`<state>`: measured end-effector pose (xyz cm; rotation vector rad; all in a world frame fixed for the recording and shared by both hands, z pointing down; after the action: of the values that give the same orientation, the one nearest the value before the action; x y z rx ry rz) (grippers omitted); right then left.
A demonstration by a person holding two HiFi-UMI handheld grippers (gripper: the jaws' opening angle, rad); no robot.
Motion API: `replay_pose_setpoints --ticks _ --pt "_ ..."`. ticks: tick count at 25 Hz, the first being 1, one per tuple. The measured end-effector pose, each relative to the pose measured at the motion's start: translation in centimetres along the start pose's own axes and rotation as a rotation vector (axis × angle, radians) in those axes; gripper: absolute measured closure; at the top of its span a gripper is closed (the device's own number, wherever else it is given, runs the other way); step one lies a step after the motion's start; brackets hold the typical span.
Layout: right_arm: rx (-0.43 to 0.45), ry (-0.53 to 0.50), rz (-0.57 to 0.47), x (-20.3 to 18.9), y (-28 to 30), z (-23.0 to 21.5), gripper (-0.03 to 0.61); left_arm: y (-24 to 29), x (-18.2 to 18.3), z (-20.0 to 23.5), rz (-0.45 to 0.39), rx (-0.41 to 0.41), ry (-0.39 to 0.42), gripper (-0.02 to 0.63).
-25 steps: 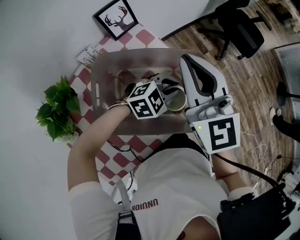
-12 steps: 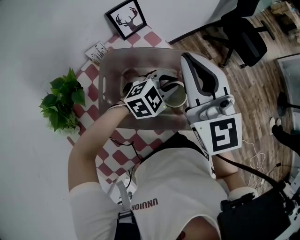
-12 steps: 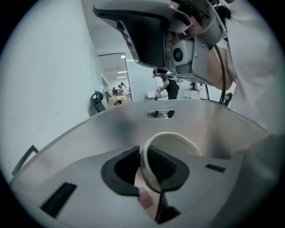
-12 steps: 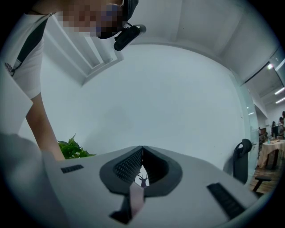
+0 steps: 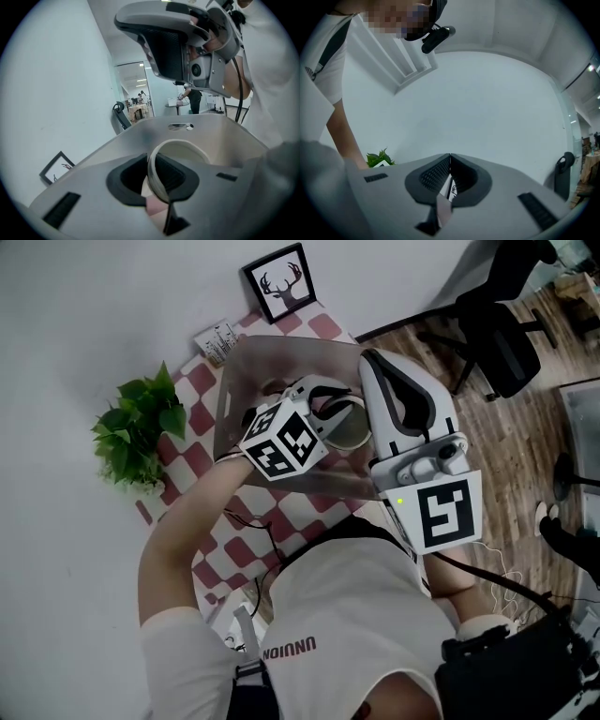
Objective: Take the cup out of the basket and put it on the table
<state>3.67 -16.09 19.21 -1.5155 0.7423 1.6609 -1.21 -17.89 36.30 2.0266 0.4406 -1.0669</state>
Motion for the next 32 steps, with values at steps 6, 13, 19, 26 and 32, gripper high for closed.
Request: replay_pose_setpoints --ticks 6,13,19,26,32 --pt "0.05 -0.025 -0.016 0.6 0.5 1.1 0.56 -1.7 0.0 1.5 -0.007 0.104 -0.039 0.549" --pt "0.094 -0.051 -0.025 1.1 0.7 2.1 0.56 -4.0 0.5 2.7 -0.037 0.208 -0.086 0.549" --pt "0.115 -0.056 -0.057 2.0 0.7 2.7 0.56 -6.0 1.2 3.7 -0.062 0.304 -0.114 0.549" --pt "0.15 -0.062 -0.074 2.9 1.1 3.5 0.56 -8.6 2.0 4.7 -0.093 0.407 -0.132 0.549" --pt "0.178 -0.075 -0.102 3.7 1.8 4.6 0.56 -11.0 2.2 5.5 -0.11 0.494 -0.128 0.549"
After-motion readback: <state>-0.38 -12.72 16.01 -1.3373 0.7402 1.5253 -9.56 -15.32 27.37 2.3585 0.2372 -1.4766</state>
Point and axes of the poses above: the fingertips, and each gripper's own axes: y forward along the fingers, z to its left, x out of its top, the point moved 5 cm from there along -y, backward along the fingers, and after that the axes turned 12 degrees about x, right-handed, at the moved point
